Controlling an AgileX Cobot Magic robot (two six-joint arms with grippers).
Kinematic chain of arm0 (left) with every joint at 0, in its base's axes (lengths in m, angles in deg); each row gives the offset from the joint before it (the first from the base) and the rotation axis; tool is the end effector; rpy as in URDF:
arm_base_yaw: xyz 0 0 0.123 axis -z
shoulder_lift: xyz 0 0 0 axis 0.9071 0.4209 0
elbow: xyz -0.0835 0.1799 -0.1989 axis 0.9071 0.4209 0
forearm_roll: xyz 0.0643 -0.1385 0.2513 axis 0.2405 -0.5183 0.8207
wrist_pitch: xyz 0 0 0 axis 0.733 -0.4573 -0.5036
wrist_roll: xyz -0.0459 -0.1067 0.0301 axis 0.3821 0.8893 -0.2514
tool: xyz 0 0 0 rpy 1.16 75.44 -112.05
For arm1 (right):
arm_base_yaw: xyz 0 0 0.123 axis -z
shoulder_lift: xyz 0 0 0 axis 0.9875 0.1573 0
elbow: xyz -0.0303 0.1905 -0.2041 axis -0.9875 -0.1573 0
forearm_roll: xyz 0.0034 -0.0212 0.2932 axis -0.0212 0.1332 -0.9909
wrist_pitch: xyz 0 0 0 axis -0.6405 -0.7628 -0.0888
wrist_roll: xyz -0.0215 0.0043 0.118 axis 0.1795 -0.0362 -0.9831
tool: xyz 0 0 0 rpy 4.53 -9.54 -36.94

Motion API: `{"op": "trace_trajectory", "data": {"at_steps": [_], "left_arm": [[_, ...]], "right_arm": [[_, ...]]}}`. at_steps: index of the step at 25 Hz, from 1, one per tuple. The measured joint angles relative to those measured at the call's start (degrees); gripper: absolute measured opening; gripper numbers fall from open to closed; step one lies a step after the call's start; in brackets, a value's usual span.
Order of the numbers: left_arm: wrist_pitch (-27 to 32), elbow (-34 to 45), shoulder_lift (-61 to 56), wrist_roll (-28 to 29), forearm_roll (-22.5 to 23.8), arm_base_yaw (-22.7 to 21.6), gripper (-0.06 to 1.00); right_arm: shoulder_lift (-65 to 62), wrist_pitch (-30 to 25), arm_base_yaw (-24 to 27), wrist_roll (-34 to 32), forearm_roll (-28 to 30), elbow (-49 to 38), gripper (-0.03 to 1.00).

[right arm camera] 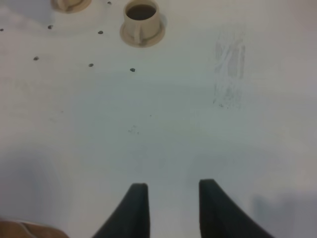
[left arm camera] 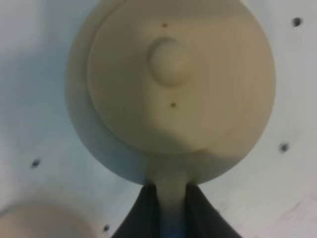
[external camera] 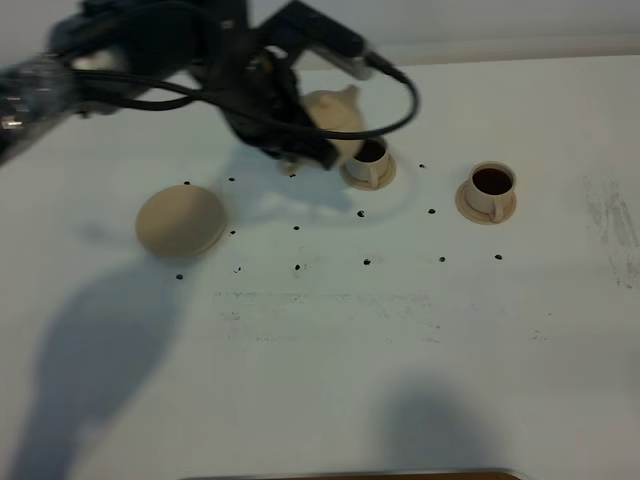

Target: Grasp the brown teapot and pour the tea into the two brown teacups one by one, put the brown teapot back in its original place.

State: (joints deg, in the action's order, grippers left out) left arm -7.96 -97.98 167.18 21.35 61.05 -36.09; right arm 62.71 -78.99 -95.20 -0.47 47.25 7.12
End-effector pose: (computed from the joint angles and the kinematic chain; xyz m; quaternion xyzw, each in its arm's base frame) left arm 0.4337 -0.2419 0.2025 0.3227 0.9127 -0.0465 0.2464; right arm 0.0798 0.0086 0.2767 -0.0770 0.8913 0.0195 0.4465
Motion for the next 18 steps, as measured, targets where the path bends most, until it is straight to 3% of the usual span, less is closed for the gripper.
{"op": "trace_trajectory", "data": {"at_steps": [10,18], "left_arm": [[-8.61,24.44,-16.48,3.03,-0.68,-9.25,0.16],[-10.51,34.95,-24.9,4.1,-0.86,-15.78,0.16]], "right_arm": [[0.0,0.0,0.0,0.0,0.0,0.0,0.24],[0.0,0.0,0.0,0.0,0.0,0.0,0.24]]}}
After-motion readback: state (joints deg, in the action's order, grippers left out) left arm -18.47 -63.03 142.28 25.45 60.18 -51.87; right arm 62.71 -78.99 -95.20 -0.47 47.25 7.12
